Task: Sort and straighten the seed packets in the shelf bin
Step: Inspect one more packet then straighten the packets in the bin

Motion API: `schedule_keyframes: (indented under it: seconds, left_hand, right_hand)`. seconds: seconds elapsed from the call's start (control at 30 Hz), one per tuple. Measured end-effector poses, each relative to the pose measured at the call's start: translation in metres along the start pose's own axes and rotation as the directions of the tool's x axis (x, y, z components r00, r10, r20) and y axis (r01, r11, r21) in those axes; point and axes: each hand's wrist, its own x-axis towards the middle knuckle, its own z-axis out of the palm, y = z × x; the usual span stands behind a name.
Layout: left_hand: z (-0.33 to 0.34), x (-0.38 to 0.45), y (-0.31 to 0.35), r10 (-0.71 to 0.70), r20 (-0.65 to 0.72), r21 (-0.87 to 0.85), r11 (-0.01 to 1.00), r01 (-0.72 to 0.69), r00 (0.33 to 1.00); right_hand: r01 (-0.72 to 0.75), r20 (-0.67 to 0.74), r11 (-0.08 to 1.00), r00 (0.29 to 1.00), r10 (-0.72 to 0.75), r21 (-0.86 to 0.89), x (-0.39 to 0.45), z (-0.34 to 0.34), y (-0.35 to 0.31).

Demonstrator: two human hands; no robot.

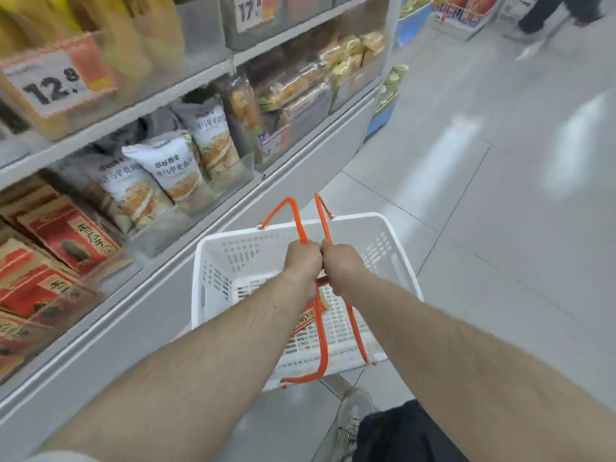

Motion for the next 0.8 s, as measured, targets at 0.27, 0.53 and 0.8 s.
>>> schedule_keyframes:
  seconds: [0.27,0.53,0.8]
  left_hand:
    - [0.149,-0.092,0.087,-0.014,0.135,0.176,0.984,-0.01,0.991]
    - [0.305,-0.162,0.141,0.03,0.179,0.308,0.948,-0.085,0.983]
    - [0.455,-0.201,0.144,-0.018,0.301,0.429,0.896,-0.118,0.954]
  right_hand:
    - [-0.12,-0.047,0.969,0.99,0.134,0.217,-0.057,-0.191,-0.066]
    - [-0.124,-0.038,0.929,0.989,0.146,0.347,-0.086,-0.369,-0.1]
    - [-0.119,-0.165,0.888,0.963,0.212,0.444,-0.079,-0.51,-0.078]
